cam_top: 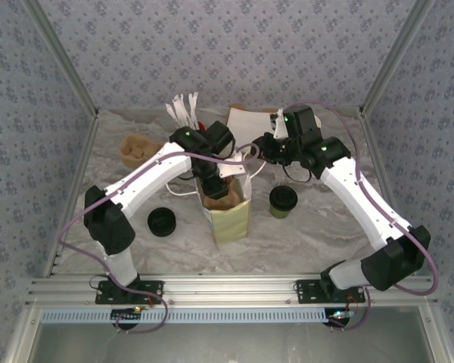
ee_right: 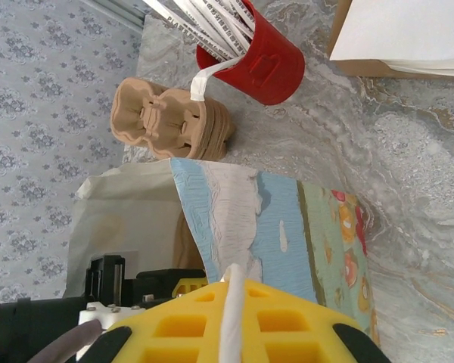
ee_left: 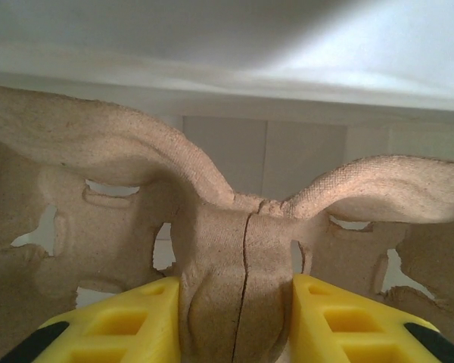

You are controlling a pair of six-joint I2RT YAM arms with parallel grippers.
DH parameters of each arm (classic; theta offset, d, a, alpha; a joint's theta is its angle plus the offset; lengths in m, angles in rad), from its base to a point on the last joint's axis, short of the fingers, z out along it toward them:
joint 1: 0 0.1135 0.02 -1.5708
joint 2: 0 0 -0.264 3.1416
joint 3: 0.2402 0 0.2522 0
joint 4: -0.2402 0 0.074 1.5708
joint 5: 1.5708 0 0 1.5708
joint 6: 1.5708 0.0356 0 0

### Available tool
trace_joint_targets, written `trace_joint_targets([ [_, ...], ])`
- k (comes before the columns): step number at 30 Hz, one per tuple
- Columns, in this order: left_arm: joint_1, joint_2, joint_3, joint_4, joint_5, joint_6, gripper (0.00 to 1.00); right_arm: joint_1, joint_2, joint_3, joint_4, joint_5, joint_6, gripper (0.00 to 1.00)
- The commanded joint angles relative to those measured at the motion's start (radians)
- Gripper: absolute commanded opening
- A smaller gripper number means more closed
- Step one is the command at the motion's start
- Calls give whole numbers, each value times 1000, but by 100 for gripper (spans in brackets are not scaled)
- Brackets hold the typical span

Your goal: Pack the takeout coffee

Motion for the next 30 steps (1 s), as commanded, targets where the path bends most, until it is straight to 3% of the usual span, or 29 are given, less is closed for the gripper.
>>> trace_joint_targets([
  [1,-3,-23,-13,5,11,45,36,-5,-25,12,-17,13,-22,11],
  [12,-3,-31,-70,44,-4,75,36,-13,-45,6,-20,1,-24,9],
  [30,-33,72,-61,19,-71,80,36,-16,-56,15,-16,-23,-2,21],
])
